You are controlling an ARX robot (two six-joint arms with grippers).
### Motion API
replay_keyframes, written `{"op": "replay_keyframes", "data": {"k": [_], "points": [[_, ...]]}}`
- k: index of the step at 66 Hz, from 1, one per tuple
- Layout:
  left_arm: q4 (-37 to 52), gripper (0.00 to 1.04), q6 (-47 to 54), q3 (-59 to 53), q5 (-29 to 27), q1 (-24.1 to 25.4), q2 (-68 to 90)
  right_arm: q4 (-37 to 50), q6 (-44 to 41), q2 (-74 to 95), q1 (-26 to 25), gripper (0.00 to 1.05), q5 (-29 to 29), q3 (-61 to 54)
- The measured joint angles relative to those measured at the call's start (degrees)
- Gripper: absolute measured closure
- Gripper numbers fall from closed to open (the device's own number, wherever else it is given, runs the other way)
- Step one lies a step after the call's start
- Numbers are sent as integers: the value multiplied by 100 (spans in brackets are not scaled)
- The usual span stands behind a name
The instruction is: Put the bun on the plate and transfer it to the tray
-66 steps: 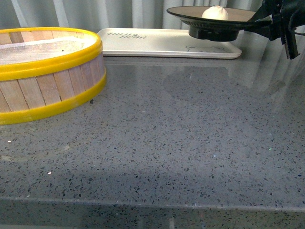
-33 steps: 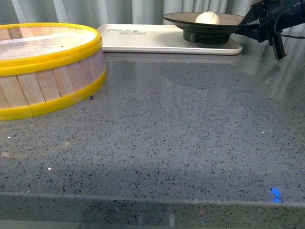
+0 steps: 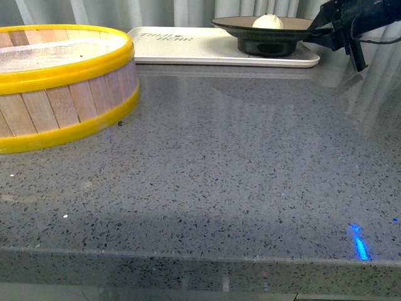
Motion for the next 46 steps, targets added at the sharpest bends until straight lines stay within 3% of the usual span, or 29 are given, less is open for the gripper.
{"op": "replay_keyframes", "data": {"k": [6, 41, 46], "points": [[0, 7, 0, 0, 0, 0, 0, -131, -28, 105, 2, 101, -24, 216], [0, 7, 0, 0, 0, 0, 0, -428, 94, 315, 61, 13, -197, 944], [0, 7, 2, 0, 0, 0, 0, -409, 129, 315, 66, 7, -221, 944]]}}
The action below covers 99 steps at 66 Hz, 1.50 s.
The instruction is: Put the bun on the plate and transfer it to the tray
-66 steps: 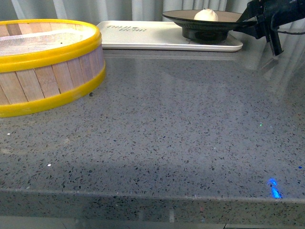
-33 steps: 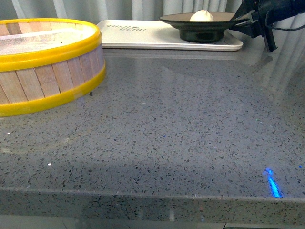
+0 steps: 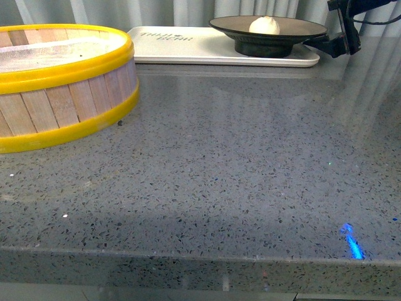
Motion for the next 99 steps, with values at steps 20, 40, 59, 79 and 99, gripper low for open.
{"op": "replay_keyframes", "data": {"k": [20, 40, 59, 79, 99], "points": [[0, 7, -2, 0, 0, 0, 0, -76, 33, -2, -24, 8, -35, 94], [0, 7, -2, 0, 0, 0, 0, 278, 280, -527, -90, 8, 68, -817], [0, 7, -2, 0, 0, 0, 0, 793, 533, -1169, -199, 8, 151, -1788], [0, 7, -2, 0, 0, 0, 0, 1744, 925, -2538, -326, 8, 361, -3711], [0, 7, -2, 0, 0, 0, 0, 2433, -870, -4769, -501, 8, 3003, -6306]]}}
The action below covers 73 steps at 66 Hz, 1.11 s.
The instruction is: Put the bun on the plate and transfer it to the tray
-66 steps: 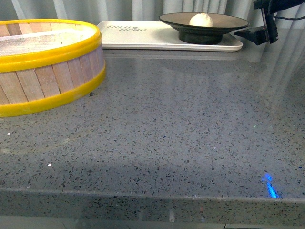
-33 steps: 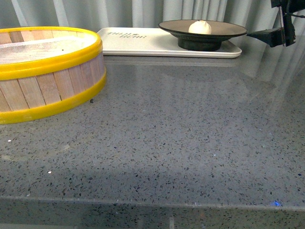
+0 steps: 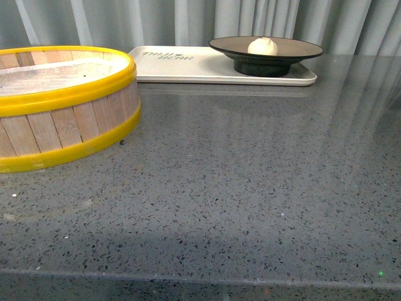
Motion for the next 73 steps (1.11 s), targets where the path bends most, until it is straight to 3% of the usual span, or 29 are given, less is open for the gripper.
{"op": "replay_keyframes", "data": {"k": [8, 12, 20, 27, 37, 48, 73], "points": [[0, 7, 0, 0, 2, 0, 0, 321, -1305, -1923, 302, 8, 1488, -1864], [0, 7, 0, 0, 4, 0, 0, 651, -2076, -2830, 507, 9, 1880, -2583], [0, 7, 0, 0, -15, 0, 0, 1617, -4081, -4129, 507, 30, 160, -3910], [0, 7, 0, 0, -13, 0, 0, 1762, -4903, -4937, 505, 49, -42, -5152], [0, 7, 0, 0, -2, 0, 0, 1810, -5209, -5904, 479, 76, -24, -6378], [0, 7, 0, 0, -4, 0, 0, 1711, -5283, -6363, 479, 103, -28, -6651], [0, 7, 0, 0, -4, 0, 0, 1161, -5313, -7215, 479, 103, -28, -6948]]}}
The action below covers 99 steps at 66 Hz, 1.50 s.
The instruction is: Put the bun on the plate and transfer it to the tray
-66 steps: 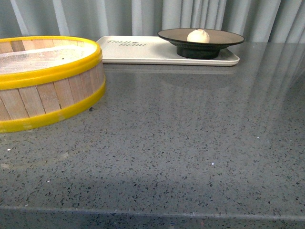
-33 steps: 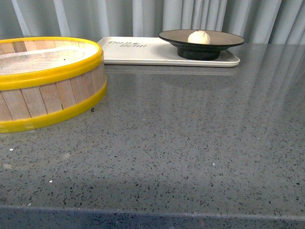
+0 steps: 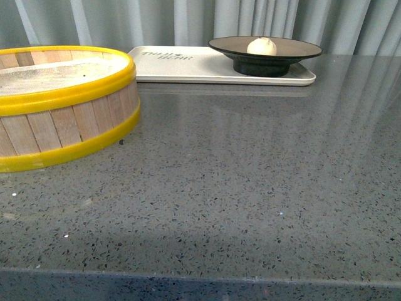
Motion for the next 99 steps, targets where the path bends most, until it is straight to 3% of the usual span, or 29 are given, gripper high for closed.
{"op": "replay_keyframes", "data": {"k": [49, 57, 74, 99], "points": [[0, 7, 0, 0, 2, 0, 0, -942, -7, -1228, 0, 103, 0, -214], [0, 7, 0, 0, 0, 0, 0, -1908, -9, -2004, 0, 103, -7, -210], [0, 7, 0, 0, 2, 0, 0, -1958, -9, -2205, 0, 103, -7, -210], [0, 7, 0, 0, 2, 0, 0, -1961, -15, -2205, 0, 39, -7, -210]]}}
